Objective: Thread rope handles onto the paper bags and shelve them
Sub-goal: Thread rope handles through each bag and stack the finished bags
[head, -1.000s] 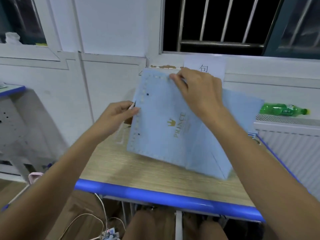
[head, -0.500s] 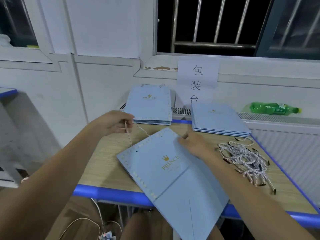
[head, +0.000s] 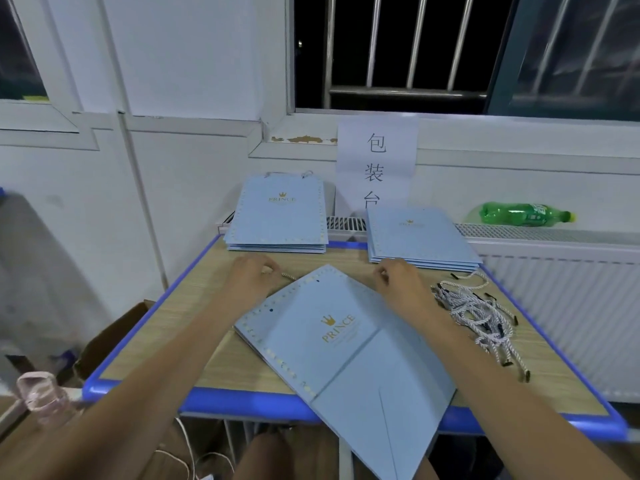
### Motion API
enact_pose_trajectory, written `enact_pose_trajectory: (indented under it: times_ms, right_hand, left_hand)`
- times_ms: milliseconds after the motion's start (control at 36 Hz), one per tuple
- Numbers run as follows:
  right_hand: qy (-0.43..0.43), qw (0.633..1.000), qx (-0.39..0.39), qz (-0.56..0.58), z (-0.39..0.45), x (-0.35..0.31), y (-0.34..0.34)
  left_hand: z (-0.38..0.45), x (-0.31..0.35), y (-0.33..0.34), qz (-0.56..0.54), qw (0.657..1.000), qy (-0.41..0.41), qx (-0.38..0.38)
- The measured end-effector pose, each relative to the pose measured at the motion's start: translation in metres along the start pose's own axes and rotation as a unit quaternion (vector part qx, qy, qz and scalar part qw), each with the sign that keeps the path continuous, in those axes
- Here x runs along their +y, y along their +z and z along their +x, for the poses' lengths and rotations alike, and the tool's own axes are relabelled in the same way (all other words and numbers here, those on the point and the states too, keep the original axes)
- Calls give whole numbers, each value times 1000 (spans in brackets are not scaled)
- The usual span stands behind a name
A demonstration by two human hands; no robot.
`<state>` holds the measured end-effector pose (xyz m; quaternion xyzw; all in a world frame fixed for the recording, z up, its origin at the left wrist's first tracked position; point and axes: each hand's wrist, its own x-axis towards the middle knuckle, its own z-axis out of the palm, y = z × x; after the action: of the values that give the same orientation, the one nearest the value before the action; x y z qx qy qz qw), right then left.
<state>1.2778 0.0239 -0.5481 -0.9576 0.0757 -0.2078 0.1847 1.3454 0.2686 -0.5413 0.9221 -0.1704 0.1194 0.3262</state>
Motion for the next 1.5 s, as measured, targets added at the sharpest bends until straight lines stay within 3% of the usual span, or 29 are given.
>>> enact_pose_trajectory:
  times_ms: [167, 306, 389, 556, 667, 778, 861, 944, 1028, 1250, 1500]
  right_hand:
    - [133, 989, -56, -15, 17, 34, -36]
    - [135, 968, -170, -126, 11, 33, -54]
    - [123, 955, -196, -184, 8, 32, -48]
    - [133, 969, -117, -170, 8, 27, -45]
    - [113, 988, -38, -95, 16, 13, -52]
    - [31, 999, 23, 19, 20, -12, -55]
    - [-28, 992, 13, 124, 19, -35, -51]
    - [-60, 981, -27, 182, 16, -58, -37]
    - [-92, 979, -73, 168, 13, -76, -14]
    - [-111, 982, -89, 124, 5, -86, 36]
    - [-146, 979, -80, 119, -3, -88, 46]
  left_hand:
    - [-11, 2, 9, 17, 985, 41, -170]
    - [-16, 5, 10, 0, 986, 33, -166]
    - [-18, 7, 6, -6, 986, 25, -166]
    - [-19, 2, -9, 12, 984, 2, -175]
    - [-21, -3, -19, -16, 980, -54, -192]
    - [-22, -4, -29, -42, 965, -92, -242]
    - [-23, -1, -33, -113, 942, -137, -285]
    - [-22, -3, -31, -154, 937, -162, -269]
    - [-17, -6, -28, -155, 947, -160, -231]
    - [-15, -6, -21, -205, 938, -193, -204]
    - [-25, -17, -22, -232, 947, -109, -191]
